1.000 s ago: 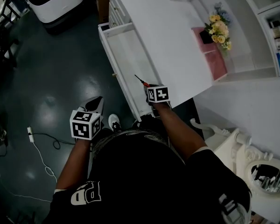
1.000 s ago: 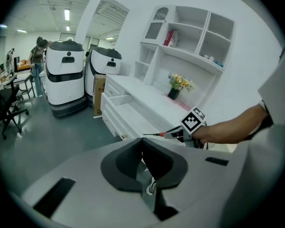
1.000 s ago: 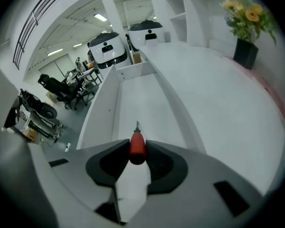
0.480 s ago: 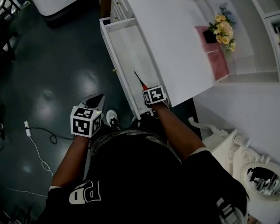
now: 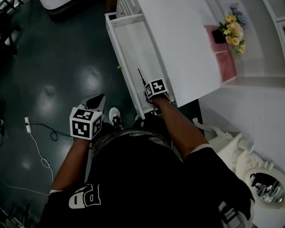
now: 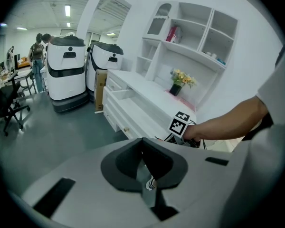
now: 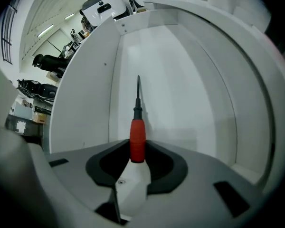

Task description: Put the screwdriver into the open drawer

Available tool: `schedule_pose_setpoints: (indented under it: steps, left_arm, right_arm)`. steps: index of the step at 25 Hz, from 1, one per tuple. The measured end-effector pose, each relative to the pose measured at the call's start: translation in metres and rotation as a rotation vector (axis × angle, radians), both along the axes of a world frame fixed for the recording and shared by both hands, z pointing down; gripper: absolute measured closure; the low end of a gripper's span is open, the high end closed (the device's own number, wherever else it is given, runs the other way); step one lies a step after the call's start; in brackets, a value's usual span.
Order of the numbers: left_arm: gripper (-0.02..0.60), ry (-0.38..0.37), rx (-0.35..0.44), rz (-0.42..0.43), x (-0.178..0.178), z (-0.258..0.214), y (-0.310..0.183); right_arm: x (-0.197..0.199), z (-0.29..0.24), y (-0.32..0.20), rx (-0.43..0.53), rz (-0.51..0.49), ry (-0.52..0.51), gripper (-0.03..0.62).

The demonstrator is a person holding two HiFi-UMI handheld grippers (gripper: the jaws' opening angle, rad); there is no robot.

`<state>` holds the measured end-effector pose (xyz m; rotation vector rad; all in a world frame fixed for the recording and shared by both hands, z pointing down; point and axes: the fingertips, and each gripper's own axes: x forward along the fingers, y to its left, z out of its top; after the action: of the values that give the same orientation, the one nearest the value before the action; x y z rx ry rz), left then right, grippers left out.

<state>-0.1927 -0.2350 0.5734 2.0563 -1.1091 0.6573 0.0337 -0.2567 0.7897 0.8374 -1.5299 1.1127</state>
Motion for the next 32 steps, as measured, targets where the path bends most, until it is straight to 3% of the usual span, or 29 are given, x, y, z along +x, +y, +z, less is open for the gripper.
schedule_pose_setpoints:
  steps: [14,32]
  left_arm:
    - [0.566,-0.005,-0.016,-0.034,-0.016,0.004,0.005]
    - [0.566,-0.018,-0.029,-0.006,-0.015,0.008,0.008]
  right_arm:
    - [0.003,0.017,0.007,-0.050,-0.020,0.039,0.491]
    - [0.001,0.021,0.004,-0.026,-0.018,0.030,0.482]
